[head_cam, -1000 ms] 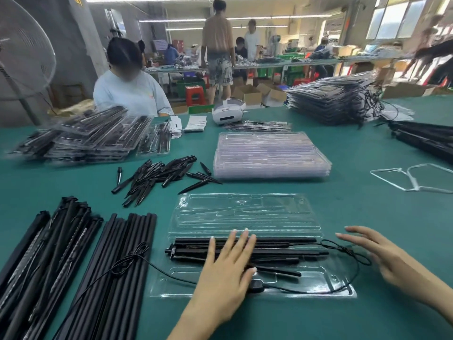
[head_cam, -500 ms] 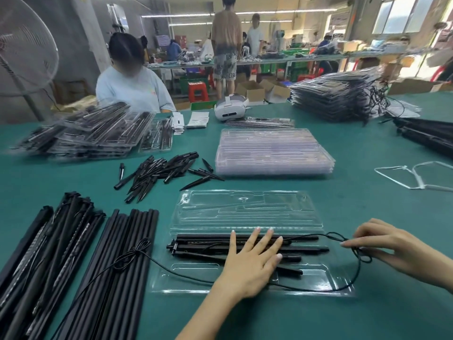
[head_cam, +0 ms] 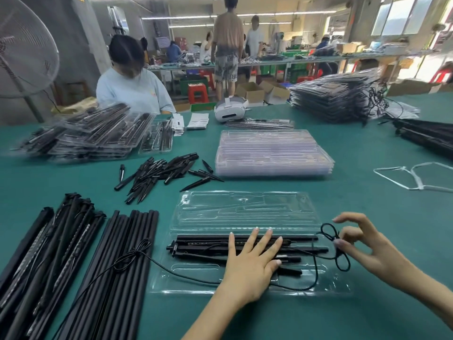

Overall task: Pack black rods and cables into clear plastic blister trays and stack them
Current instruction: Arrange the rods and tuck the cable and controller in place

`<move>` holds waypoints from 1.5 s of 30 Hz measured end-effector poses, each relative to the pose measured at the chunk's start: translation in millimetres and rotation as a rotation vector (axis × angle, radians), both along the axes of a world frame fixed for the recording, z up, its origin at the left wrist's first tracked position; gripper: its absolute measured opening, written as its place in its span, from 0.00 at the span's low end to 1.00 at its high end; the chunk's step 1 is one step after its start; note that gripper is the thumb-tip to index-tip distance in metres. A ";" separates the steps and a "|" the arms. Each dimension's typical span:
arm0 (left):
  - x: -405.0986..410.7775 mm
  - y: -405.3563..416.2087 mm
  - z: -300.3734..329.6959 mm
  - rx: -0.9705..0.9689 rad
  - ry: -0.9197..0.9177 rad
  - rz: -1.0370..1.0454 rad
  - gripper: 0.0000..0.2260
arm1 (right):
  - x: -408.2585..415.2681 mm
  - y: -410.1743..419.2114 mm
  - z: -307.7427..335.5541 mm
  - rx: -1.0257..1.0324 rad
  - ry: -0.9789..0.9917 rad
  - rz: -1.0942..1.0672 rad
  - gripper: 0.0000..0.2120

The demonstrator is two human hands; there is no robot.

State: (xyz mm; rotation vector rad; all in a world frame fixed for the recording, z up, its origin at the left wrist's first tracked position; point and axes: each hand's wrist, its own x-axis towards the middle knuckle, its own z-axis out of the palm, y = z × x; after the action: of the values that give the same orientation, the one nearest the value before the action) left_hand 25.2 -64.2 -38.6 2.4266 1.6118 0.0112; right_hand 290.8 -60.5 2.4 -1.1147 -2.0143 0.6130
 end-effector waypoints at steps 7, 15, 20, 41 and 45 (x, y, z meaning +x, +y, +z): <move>2.4 -3.8 -3.8 0.018 -0.085 0.049 0.22 | -17.7 0.8 -4.3 -0.404 0.338 -0.119 0.15; 4.3 -9.4 -4.1 0.035 -0.142 0.077 0.38 | 6.8 -9.5 9.0 -0.075 -0.121 -0.123 0.22; 3.1 -9.2 -3.4 0.041 -0.127 0.074 0.34 | 12.2 -14.5 10.2 0.110 -0.221 -0.155 0.06; 4.9 -6.9 -9.1 0.072 -0.096 0.090 0.37 | -12.9 -29.2 -5.7 -0.877 0.512 -0.233 0.18; 5.4 -5.9 -8.3 0.062 -0.088 0.090 0.38 | -0.1 -22.3 -3.3 -1.182 0.726 -0.003 0.22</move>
State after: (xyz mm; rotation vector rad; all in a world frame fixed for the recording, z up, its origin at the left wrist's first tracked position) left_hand 30.6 -70.0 -47.0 2.3601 1.7041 0.1832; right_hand 290.7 -82.8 -0.9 -1.2069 -0.9209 1.9970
